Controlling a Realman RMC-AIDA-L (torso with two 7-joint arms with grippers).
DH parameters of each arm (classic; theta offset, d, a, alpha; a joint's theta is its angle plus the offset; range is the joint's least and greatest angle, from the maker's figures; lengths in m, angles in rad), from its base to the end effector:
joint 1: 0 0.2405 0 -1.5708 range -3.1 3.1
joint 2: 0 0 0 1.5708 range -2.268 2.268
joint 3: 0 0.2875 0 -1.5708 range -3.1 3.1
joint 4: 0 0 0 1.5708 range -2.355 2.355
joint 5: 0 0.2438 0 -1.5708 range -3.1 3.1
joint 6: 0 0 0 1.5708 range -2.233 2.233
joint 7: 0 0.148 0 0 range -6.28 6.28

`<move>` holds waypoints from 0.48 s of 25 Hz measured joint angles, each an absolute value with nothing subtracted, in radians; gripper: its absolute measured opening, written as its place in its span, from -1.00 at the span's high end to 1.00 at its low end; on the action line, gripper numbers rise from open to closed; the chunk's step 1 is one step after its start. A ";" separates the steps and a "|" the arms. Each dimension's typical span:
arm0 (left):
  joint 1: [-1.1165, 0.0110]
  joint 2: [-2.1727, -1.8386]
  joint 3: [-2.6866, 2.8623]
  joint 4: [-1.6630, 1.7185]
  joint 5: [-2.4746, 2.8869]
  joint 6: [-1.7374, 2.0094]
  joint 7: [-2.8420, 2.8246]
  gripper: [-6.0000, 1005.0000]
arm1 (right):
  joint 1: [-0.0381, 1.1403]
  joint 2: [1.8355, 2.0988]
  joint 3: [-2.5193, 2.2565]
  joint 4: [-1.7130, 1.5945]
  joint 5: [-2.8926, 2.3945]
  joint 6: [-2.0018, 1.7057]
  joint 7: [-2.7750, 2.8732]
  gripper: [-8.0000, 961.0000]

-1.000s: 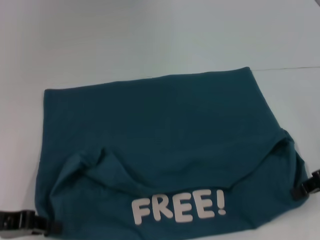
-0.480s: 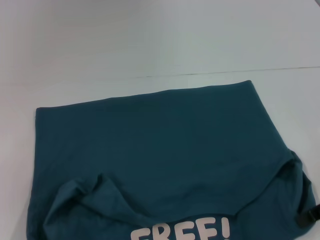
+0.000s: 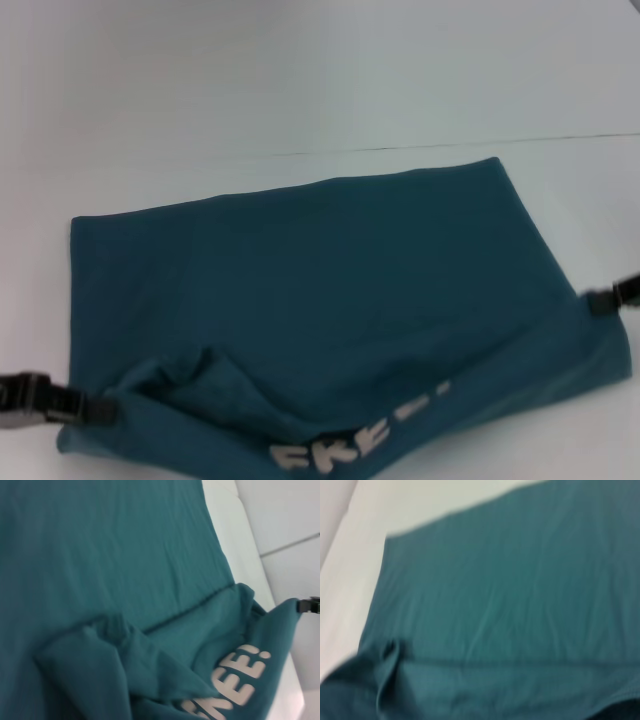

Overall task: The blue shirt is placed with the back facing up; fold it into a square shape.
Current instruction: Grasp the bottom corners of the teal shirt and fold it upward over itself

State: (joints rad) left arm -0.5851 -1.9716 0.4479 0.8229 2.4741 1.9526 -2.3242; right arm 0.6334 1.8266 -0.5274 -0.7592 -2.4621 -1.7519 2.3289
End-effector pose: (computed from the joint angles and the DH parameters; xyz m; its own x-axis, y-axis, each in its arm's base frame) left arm -0.3291 0.3437 0.0674 0.2422 0.9600 0.1402 0.9509 -0.2636 0.1623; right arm 0.3434 0.3923 0.1199 0.2937 -0.9270 -0.2331 -0.9558 -0.2818 -0.0837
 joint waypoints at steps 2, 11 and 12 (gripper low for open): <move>-0.612 -1.965 0.448 0.807 2.476 1.914 -2.351 0.93 | 0.643 1.826 -0.489 -0.757 -2.462 -1.716 2.341 0.88; -0.672 -1.936 0.447 0.773 2.473 1.763 -2.461 0.93 | 0.645 1.832 -0.417 -0.753 -2.410 -1.607 2.376 0.87; -0.678 -1.935 0.447 0.773 2.474 1.753 -2.469 0.93 | 0.644 1.833 -0.414 -0.753 -2.389 -1.599 2.378 0.87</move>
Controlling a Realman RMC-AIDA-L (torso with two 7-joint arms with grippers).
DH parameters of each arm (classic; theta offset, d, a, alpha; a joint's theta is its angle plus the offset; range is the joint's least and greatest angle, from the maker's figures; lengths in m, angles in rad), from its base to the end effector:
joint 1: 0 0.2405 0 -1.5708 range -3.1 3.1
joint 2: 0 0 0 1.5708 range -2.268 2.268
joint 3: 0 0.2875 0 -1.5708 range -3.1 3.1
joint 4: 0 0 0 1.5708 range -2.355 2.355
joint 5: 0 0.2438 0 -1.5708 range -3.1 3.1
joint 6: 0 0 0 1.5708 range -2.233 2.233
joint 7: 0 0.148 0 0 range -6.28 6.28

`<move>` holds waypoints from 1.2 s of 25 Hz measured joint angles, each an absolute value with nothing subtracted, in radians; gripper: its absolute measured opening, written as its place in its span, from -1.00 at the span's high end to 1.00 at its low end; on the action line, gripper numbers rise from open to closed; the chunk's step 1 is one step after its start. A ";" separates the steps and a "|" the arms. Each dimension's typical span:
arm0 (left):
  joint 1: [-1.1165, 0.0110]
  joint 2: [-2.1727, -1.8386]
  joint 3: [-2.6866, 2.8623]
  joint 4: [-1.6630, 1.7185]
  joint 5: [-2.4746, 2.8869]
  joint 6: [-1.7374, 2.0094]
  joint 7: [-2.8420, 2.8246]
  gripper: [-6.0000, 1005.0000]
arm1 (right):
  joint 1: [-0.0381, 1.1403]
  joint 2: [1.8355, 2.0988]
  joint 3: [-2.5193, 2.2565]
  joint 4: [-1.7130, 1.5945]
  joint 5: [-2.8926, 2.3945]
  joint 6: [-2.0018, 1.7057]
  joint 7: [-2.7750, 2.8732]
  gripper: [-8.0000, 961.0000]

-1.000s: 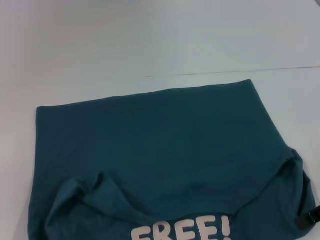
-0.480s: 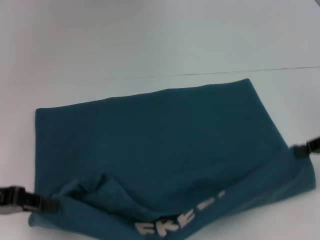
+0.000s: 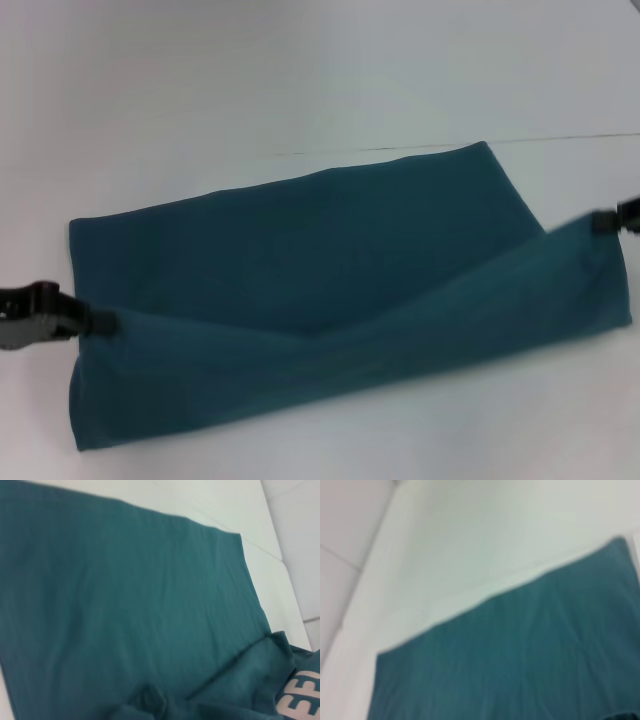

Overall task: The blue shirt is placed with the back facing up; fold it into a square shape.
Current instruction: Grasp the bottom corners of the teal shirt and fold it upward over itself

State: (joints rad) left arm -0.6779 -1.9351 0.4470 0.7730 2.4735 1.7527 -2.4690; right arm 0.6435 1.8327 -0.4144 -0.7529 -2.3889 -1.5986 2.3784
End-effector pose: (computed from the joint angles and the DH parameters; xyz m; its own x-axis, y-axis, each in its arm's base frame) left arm -0.3171 0.3984 0.0766 0.1496 0.9546 0.2576 0.9831 -0.1713 0.0642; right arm 0.3460 0.4180 0.1376 0.2055 -0.8556 -0.4751 -0.9781 -0.1963 -0.0695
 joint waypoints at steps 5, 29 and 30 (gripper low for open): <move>-0.714 -1.932 0.452 0.768 2.475 1.682 -2.496 0.93 | 0.647 1.843 -0.425 -0.752 -2.326 -1.507 2.401 0.87; -0.821 -1.944 0.637 0.659 2.478 1.224 -2.603 0.92 | 0.834 1.927 -0.603 -0.526 -2.308 -0.817 2.401 0.85; -0.824 -1.950 0.657 0.652 2.479 1.186 -2.613 0.92 | 0.842 1.931 -0.623 -0.515 -2.308 -0.787 2.401 0.85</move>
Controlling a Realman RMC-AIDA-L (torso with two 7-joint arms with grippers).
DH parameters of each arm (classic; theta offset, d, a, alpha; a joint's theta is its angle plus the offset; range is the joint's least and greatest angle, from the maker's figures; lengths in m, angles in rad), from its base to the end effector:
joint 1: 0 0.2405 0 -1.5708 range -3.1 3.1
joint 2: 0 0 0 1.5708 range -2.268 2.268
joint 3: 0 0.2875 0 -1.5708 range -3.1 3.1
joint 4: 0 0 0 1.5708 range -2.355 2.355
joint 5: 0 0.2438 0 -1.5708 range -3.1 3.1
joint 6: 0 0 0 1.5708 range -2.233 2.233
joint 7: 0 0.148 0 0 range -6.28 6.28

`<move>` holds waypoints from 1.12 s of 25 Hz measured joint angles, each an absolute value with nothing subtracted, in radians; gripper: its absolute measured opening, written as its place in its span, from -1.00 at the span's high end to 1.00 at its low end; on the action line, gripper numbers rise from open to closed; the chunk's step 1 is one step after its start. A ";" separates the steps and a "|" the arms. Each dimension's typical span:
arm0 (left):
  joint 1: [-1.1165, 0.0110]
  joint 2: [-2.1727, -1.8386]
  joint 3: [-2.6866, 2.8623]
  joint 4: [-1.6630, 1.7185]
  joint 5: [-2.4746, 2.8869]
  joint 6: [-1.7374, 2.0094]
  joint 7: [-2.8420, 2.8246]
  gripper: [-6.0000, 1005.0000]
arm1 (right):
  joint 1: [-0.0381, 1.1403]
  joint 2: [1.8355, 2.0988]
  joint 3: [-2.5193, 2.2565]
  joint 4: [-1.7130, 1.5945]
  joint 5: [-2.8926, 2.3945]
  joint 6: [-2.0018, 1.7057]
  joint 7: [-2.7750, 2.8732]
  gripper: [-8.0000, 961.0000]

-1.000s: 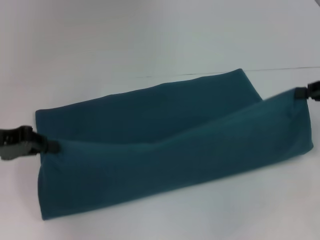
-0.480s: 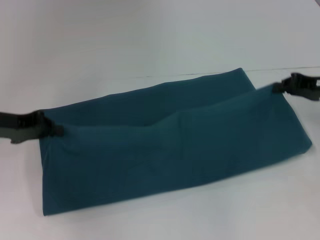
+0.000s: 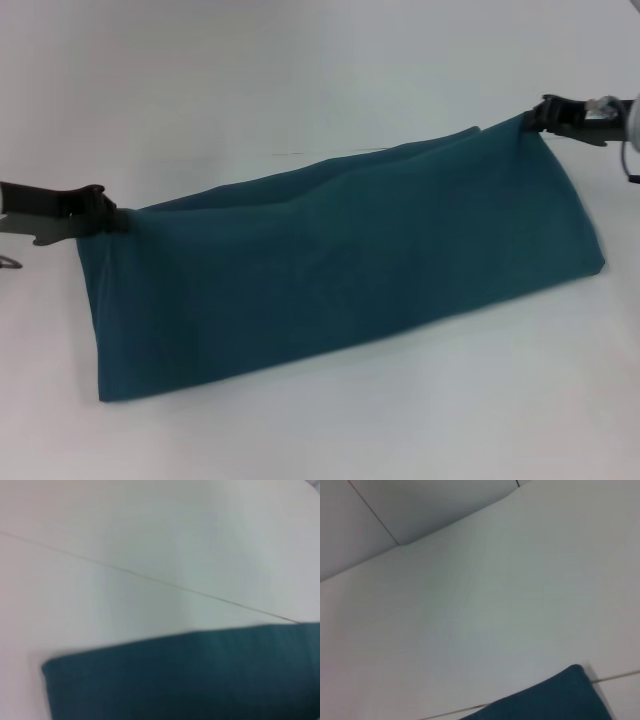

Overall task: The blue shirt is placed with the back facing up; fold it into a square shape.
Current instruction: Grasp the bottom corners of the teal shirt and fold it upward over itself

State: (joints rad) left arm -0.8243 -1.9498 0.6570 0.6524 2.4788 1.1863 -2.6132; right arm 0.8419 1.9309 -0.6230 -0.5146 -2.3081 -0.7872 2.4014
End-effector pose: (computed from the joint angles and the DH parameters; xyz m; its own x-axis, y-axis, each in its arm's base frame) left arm -0.2869 0.4948 0.0444 0.1941 0.8625 0.4674 0.9714 -0.1025 -0.2142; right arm 0.3052 0.5329 0.0614 0.2710 -0.6524 -0.7078 -0.9499 -0.0620 -0.3065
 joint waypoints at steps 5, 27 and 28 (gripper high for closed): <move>-0.829 -1.966 0.686 0.646 2.479 1.097 -2.634 0.92 | 0.870 1.951 -0.699 -0.477 -2.309 -0.635 2.413 0.84; -0.827 -1.990 0.706 0.644 2.485 0.971 -2.664 0.92 | 0.953 1.975 -0.759 -0.400 -2.309 -0.438 2.414 0.82; -0.827 -1.990 0.706 0.644 2.485 0.967 -2.664 0.92 | 0.953 1.974 -0.759 -0.400 -2.309 -0.437 2.414 0.82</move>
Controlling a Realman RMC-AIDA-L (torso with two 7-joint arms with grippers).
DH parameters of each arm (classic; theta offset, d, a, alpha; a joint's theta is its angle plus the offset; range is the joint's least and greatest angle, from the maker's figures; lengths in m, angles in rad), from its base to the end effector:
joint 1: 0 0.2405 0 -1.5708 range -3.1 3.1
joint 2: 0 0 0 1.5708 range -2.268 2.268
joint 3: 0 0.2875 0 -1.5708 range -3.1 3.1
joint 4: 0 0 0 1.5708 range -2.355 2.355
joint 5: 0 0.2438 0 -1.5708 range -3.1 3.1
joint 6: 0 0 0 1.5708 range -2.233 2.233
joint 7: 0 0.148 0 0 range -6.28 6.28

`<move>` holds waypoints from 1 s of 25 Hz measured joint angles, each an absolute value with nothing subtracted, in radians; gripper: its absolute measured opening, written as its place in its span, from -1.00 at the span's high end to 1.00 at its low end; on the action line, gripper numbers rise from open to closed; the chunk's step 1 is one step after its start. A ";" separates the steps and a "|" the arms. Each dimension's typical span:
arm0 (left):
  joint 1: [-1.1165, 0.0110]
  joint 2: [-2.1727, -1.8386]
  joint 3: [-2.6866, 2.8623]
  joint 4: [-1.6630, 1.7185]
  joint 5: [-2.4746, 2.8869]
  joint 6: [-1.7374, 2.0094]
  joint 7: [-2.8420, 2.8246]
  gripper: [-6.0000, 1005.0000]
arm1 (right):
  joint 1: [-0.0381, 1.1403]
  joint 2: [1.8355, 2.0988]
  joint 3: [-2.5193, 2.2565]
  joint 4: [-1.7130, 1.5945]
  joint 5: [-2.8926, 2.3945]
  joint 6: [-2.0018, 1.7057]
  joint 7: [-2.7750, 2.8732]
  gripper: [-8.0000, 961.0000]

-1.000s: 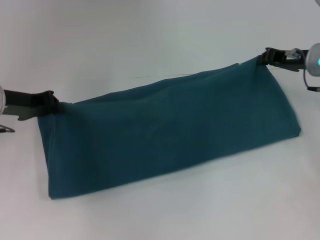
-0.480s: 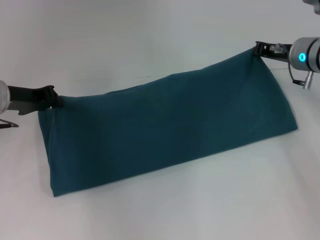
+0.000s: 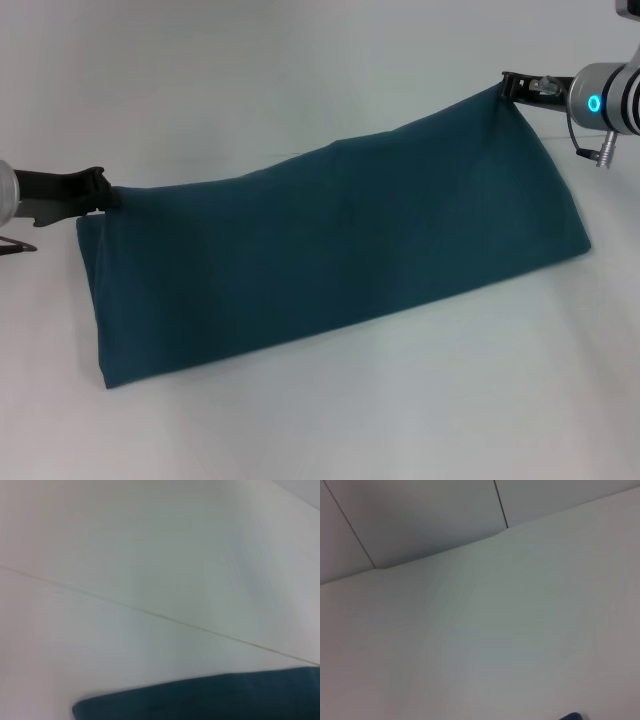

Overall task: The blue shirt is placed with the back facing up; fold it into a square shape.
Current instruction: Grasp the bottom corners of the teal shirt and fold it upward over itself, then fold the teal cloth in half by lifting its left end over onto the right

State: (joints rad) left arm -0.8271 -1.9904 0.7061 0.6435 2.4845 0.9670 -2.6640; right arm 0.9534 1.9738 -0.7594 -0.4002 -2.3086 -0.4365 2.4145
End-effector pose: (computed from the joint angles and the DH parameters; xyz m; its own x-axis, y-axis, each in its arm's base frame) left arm -0.2887 0.5120 0.0319 0.1950 0.7927 0.5776 0.9603 -0.0346 -0.2768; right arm 0.2695 0.5666 0.0279 0.3963 -0.5583 -0.7289 -0.8880 -0.0312 -0.4589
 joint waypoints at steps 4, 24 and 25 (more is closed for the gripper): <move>-0.827 -1.991 0.707 0.643 2.484 0.949 -2.664 0.92 | 0.956 1.972 -0.759 -0.400 -2.309 -0.428 2.414 0.82; -0.809 -2.005 0.687 0.639 2.477 0.856 -2.708 0.25 | 0.959 1.936 -0.827 -0.410 -2.307 -0.457 2.420 0.17; -0.806 -2.005 0.679 0.640 2.476 0.860 -2.709 0.16 | 0.954 1.928 -0.818 -0.414 -2.305 -0.493 2.427 0.12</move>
State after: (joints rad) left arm -0.8058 -2.0049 0.6789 0.6401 2.4756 0.8602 -2.7085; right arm 0.9539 1.9277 -0.8182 -0.4137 -2.3052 -0.4927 2.4271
